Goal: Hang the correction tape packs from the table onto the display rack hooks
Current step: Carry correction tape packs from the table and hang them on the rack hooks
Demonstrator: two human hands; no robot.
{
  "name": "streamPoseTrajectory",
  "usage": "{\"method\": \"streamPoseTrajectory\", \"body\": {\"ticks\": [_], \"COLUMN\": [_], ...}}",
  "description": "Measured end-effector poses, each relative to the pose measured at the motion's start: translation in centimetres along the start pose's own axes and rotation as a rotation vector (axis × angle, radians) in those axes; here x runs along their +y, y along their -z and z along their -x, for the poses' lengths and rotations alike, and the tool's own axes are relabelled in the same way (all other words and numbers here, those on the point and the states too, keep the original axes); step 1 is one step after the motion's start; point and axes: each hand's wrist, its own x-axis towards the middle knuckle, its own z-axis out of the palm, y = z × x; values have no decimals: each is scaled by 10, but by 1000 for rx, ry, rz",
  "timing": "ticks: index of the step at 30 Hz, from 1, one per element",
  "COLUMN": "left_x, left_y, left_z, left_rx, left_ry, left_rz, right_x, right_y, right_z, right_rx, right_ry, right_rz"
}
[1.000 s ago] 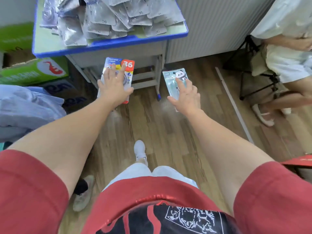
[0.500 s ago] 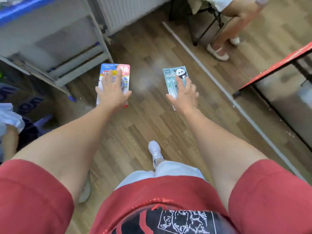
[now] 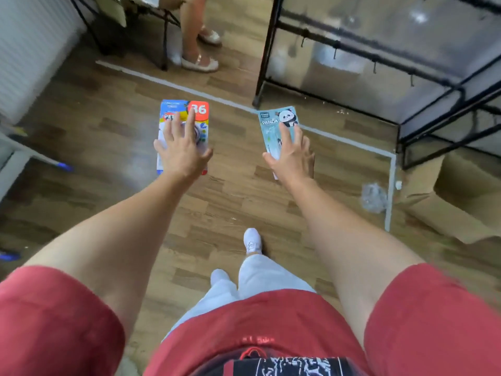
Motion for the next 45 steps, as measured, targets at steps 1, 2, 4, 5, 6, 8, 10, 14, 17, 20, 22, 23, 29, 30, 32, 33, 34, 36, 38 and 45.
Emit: {"method": "streamPoseTrajectory", "body": {"ticks": [1, 2, 4, 5, 6, 8, 10, 14, 17, 20, 22, 23, 29, 30, 32, 33, 34, 36, 38, 45], "left_x": [22, 45, 95, 113, 126, 171, 221, 309, 351, 385, 407, 416, 461, 469, 485, 493, 501, 517, 530, 565], "left_y": [-3, -5, -12, -14, -14, -22, -29, -44, -48, -36, -24, -18, 23, 33, 54, 64, 75, 95, 111, 146], "left_z": [0, -1, -5, -10, -14, -25, -35, -47, -61, -88, -111, -123, -217, -234, -266, -281, -296, -322, -344, -398], "left_rx": [3, 5, 7, 13, 21, 22, 25, 34, 47, 74, 115, 138, 262, 277, 316, 341, 364, 412, 455, 603], "left_ry": [-49, -101, -191, -208, -211, -257, -299, -357, -382, -385, -400, -418, -466, -474, -501, -519, -536, -565, -589, -616], "left_rz": [-11, -15, -13, -15, -21, -37, -28, 41, 36, 58, 81, 76, 94, 110, 126, 129, 131, 148, 157, 227], "right_x": [19, 37, 78, 91, 101, 137, 175, 247, 282, 297, 301, 302, 284, 278, 266, 260, 254, 244, 237, 221], "right_y": [8, 16, 33, 40, 44, 63, 82, 120, 147, 172, 189, 196, 245, 254, 273, 284, 294, 312, 330, 383], "right_z": [1, 1, -3, -6, -9, -21, -36, -64, -88, -117, -141, -154, -251, -268, -302, -318, -333, -364, -391, -456], "right_rx": [22, 38, 78, 88, 92, 124, 159, 216, 275, 347, 387, 407, 558, 593, 651, 673, 706, 776, 839, 942], "right_ry": [-35, -69, -139, -158, -166, -209, -246, -291, -326, -322, -317, -316, -265, -252, -234, -228, -215, -171, -146, -70], "right_rz": [-5, -14, -38, -47, -47, -64, -82, -97, -77, -57, -69, -73, -156, -173, -203, -212, -218, -228, -232, -247]}}
